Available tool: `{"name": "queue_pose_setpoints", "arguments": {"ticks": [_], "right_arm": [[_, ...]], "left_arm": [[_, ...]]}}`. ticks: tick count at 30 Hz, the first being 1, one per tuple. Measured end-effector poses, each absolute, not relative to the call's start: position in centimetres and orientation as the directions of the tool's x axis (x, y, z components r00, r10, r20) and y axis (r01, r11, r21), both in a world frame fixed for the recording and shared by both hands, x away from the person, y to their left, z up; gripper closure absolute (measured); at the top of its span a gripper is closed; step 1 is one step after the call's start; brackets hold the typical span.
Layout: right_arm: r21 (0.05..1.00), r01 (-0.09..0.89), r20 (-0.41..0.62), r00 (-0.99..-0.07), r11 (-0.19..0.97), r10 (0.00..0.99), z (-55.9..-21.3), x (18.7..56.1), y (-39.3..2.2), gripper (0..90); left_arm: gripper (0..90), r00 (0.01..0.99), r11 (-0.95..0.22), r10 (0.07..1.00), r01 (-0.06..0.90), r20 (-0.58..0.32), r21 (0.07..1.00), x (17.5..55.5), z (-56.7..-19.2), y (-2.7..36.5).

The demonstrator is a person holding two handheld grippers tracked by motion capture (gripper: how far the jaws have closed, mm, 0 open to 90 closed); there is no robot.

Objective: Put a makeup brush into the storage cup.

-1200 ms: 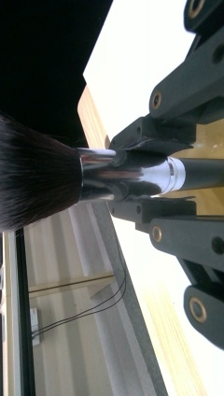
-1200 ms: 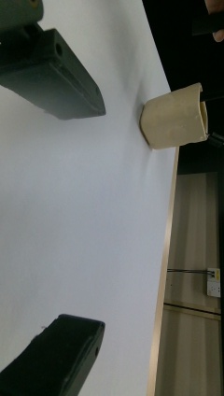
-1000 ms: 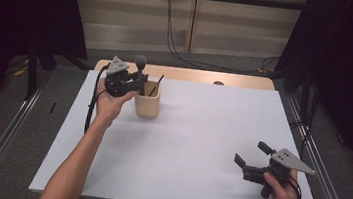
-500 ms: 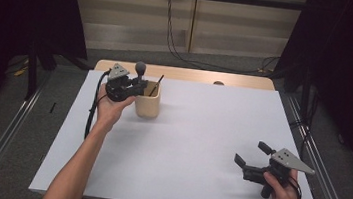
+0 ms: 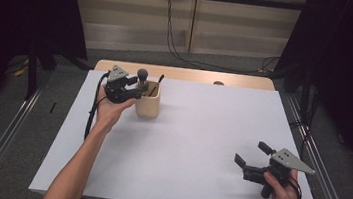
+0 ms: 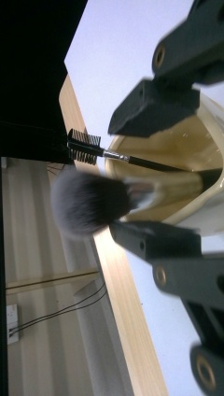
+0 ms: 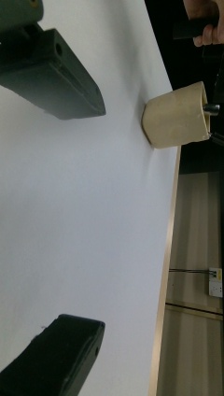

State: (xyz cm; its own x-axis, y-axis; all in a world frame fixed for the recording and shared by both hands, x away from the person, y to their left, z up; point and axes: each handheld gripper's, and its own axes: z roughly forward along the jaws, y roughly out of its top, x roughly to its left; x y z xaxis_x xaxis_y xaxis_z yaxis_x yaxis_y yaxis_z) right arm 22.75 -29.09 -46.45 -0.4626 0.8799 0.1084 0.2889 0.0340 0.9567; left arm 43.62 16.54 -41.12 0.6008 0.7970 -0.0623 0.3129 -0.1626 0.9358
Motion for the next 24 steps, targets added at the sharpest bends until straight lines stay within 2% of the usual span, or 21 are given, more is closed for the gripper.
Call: {"name": "queue_pose_setpoints", "arguments": {"ticks": [7, 11, 19, 24], "right_arm": [[0.956, 0.293, 0.110, -0.459, 0.033, 0.882, -46.5, 22.8, -29.2, 0.0], [0.956, 0.293, 0.113, -0.457, 0.029, 0.882, -46.6, 22.8, -29.3, 0.0], [0.956, 0.292, 0.102, -0.459, 0.041, 0.883, -46.7, 23.1, -29.6, 0.0], [0.957, 0.289, 0.106, -0.452, 0.034, 0.886, -46.6, 22.9, -29.8, 0.0]], "left_arm": [[19.3, 0.587, -0.146, 0.807, 0.306, -0.065, 0.941, 43.4, -41.1, 17.0], [10.7, 0.585, -0.124, 0.806, 0.310, -0.086, 0.942, 43.2, -40.9, 17.2], [3.9, 0.592, -0.120, 0.801, 0.298, -0.085, 0.947, 42.9, -40.5, 17.7], [3.3, 0.587, -0.098, 0.803, 0.301, -0.103, 0.949, 42.5, -40.2, 18.4]]}}
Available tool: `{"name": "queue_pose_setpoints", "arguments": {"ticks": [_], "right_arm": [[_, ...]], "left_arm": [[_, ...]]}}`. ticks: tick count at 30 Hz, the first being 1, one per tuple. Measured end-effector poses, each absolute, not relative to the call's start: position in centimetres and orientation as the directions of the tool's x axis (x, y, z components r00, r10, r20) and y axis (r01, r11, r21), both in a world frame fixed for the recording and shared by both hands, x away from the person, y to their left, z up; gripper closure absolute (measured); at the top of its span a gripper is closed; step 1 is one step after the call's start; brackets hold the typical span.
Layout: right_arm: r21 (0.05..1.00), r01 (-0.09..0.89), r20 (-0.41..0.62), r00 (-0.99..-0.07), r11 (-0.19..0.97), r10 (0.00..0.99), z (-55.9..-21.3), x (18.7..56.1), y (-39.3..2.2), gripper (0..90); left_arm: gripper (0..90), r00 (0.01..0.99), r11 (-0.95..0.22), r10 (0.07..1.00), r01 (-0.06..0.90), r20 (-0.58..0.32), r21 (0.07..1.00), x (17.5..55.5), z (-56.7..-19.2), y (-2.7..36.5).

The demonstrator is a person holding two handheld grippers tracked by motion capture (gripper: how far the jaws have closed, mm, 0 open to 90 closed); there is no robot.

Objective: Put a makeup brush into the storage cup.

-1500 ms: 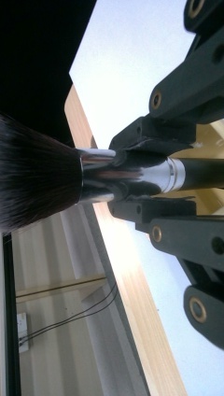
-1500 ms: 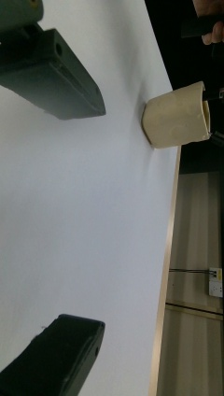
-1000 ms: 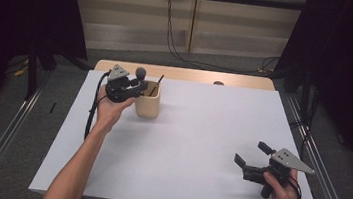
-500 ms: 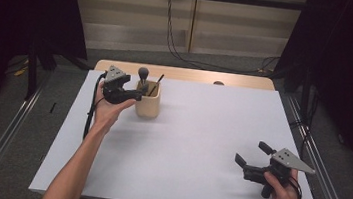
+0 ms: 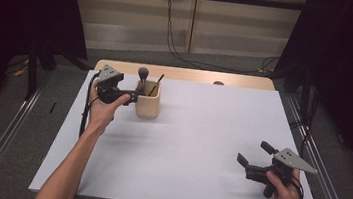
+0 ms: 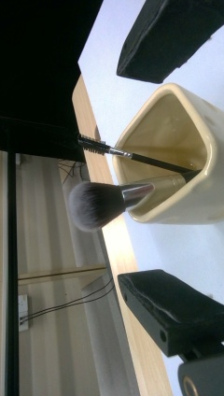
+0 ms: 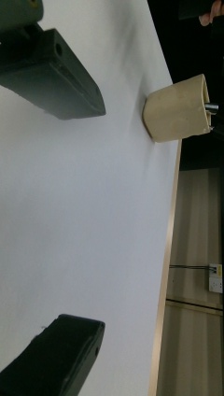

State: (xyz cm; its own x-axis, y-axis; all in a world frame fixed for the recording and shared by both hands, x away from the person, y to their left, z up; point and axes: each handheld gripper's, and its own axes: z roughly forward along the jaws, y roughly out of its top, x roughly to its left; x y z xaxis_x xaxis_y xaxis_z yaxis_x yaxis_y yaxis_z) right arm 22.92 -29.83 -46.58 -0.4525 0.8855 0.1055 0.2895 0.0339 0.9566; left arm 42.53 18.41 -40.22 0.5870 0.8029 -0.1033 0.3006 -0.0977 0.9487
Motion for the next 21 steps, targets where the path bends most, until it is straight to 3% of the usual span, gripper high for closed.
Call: {"name": "queue_pose_setpoints", "arguments": {"ticks": [21], "right_arm": [[0.961, 0.275, 0.091, -0.434, 0.036, 0.896, -46.2, 22.5, -30.0, 0.0]], "left_arm": [[3.5, 0.604, -0.110, 0.794, 0.257, -0.071, 0.960, 38.5, -39.2, 20.8]]}}
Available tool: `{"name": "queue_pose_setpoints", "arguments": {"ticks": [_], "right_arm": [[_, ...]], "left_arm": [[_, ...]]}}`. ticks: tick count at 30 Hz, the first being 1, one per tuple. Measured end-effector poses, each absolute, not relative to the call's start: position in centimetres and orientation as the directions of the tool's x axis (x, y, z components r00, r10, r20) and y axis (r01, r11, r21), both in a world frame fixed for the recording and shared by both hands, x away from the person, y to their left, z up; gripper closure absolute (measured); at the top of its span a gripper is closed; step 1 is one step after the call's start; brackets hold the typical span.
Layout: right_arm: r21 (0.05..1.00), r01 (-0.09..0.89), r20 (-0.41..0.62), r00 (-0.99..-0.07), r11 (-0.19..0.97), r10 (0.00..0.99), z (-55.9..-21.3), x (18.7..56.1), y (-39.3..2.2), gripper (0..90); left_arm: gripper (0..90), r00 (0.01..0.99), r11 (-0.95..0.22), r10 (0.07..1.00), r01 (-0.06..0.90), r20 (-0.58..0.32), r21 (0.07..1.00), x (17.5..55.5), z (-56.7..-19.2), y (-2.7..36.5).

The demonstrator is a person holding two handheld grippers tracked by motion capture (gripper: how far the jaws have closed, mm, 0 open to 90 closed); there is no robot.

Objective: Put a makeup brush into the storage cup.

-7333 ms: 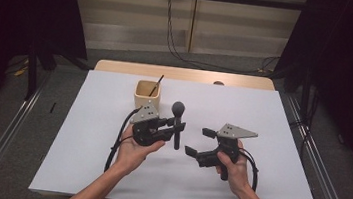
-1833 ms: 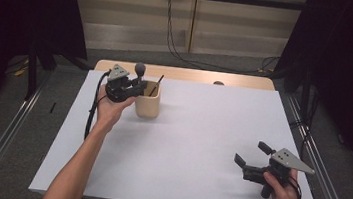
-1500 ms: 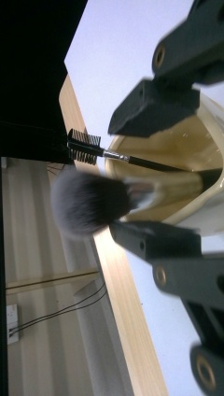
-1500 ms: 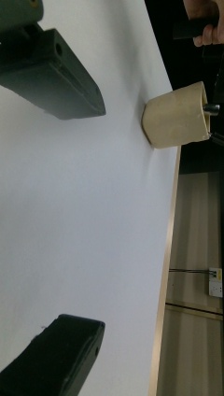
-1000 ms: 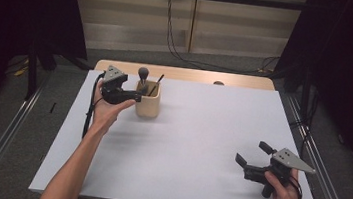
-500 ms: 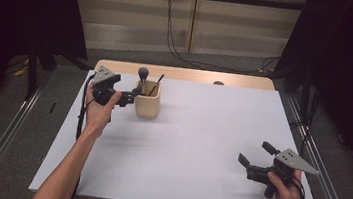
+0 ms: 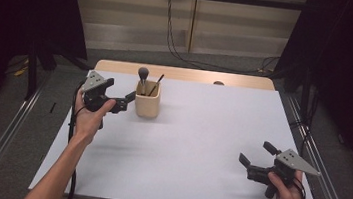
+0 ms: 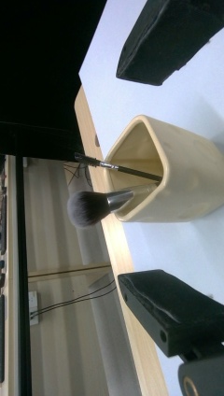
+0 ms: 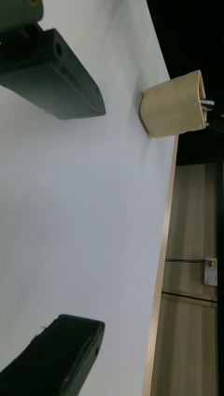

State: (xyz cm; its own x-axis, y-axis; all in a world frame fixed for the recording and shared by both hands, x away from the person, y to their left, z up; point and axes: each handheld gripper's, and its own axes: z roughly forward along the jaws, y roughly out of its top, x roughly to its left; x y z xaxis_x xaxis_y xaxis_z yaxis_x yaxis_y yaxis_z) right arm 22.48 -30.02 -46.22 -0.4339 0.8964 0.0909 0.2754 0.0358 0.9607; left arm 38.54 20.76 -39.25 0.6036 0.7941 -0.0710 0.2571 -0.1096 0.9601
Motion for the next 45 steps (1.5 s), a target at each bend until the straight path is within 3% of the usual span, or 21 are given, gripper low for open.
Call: {"name": "queue_pose_setpoints", "arguments": {"ticks": [4, 16, 45], "right_arm": [[0.960, 0.276, 0.087, -0.438, 0.042, 0.895, -46.3, 22.5, -30.0, 0.0], [0.963, 0.268, 0.085, -0.441, 0.040, 0.893, -46.2, 22.4, -30.0, 0.0], [0.961, 0.272, 0.083, -0.444, 0.045, 0.892, -46.2, 22.2, -29.8, 0.0]], "left_arm": [[3.9, 0.599, -0.073, 0.794, 0.271, -0.108, 0.960, 37.7, -39.5, 21.4], [2.9, 0.615, -0.083, 0.780, 0.277, -0.111, 0.957, 35.7, -40.3, 22.5], [2.9, 0.614, -0.090, 0.787, 0.220, -0.066, 0.971, 30.2, -41.6, 25.0]]}}
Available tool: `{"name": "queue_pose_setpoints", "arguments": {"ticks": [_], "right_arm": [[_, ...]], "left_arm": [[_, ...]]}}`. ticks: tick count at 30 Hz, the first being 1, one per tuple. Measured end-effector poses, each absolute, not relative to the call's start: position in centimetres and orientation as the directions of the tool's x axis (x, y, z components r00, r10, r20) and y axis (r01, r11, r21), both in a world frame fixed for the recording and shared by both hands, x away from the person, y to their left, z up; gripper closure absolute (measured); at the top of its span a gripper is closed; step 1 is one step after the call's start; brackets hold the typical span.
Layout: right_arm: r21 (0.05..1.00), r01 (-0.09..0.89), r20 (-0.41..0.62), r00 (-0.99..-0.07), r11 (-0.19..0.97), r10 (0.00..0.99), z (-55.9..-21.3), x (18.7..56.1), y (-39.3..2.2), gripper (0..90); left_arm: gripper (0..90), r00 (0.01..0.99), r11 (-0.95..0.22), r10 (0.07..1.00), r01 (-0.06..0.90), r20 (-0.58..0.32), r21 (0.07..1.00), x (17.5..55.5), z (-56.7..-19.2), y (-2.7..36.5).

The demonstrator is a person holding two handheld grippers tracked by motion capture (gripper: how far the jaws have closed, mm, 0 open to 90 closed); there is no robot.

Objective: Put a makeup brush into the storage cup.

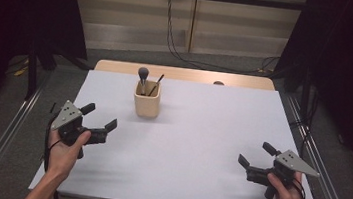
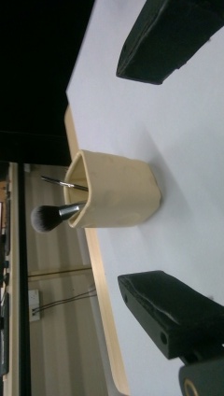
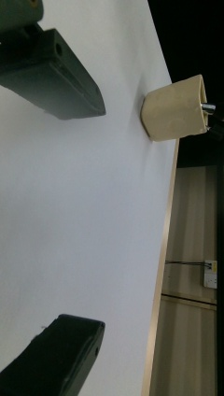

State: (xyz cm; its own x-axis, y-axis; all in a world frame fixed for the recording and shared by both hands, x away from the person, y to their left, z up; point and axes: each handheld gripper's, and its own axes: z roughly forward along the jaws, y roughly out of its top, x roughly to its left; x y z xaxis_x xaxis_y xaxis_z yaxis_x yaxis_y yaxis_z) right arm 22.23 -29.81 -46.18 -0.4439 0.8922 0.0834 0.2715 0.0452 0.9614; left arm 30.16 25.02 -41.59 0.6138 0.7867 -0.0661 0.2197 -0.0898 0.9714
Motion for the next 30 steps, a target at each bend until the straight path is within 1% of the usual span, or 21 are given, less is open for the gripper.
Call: {"name": "queue_pose_setpoints", "arguments": {"ticks": [1, 5, 10, 17, 21, 27, 29, 30], "right_arm": [[0.961, 0.272, 0.083, -0.445, 0.046, 0.892, -46.2, 22.2, -29.8, 0.0], [0.961, 0.273, 0.084, -0.443, 0.045, 0.893, -46.2, 22.3, -29.9, 0.0], [0.961, 0.274, 0.085, -0.443, 0.044, 0.893, -46.2, 22.2, -29.8, 0.0], [0.962, 0.268, 0.082, -0.439, 0.043, 0.895, -46.1, 22.1, -30.0, 0.0], [0.961, 0.273, 0.085, -0.438, 0.042, 0.895, -46.1, 22.1, -29.9, 0.0], [0.962, 0.271, 0.087, -0.439, 0.040, 0.894, -46.2, 22.1, -29.9, 0.0], [0.961, 0.273, 0.086, -0.439, 0.042, 0.895, -46.2, 22.1, -30.0, 0.0], [0.961, 0.273, 0.085, -0.441, 0.043, 0.894, -46.2, 22.1, -30.0, 0.0]], "left_arm": [[3.1, 0.604, -0.106, 0.795, 0.217, -0.048, 0.970, 29.9, -41.7, 25.2], [3.5, 0.595, -0.101, 0.801, 0.231, -0.059, 0.968, 29.1, -42.1, 25.6], [3.9, 0.588, -0.121, 0.808, 0.245, -0.048, 0.962, 27.9, -42.0, 26.0], [3.9, 0.586, -0.110, 0.807, 0.263, -0.068, 0.958, 26.7, -42.9, 26.3], [3.9, 0.584, -0.115, 0.807, 0.290, -0.081, 0.950, 26.3, -43.8, 26.1], [3.9, 0.591, -0.125, 0.803, 0.301, -0.082, 0.946, 25.4, -43.6, 26.0], [4.3, 0.588, -0.135, 0.805, 0.308, -0.077, 0.942, 25.0, -43.7, 25.9], [4.4, 0.591, -0.158, 0.805, 0.305, -0.057, 0.939, 24.7, -43.8, 25.9]]}}
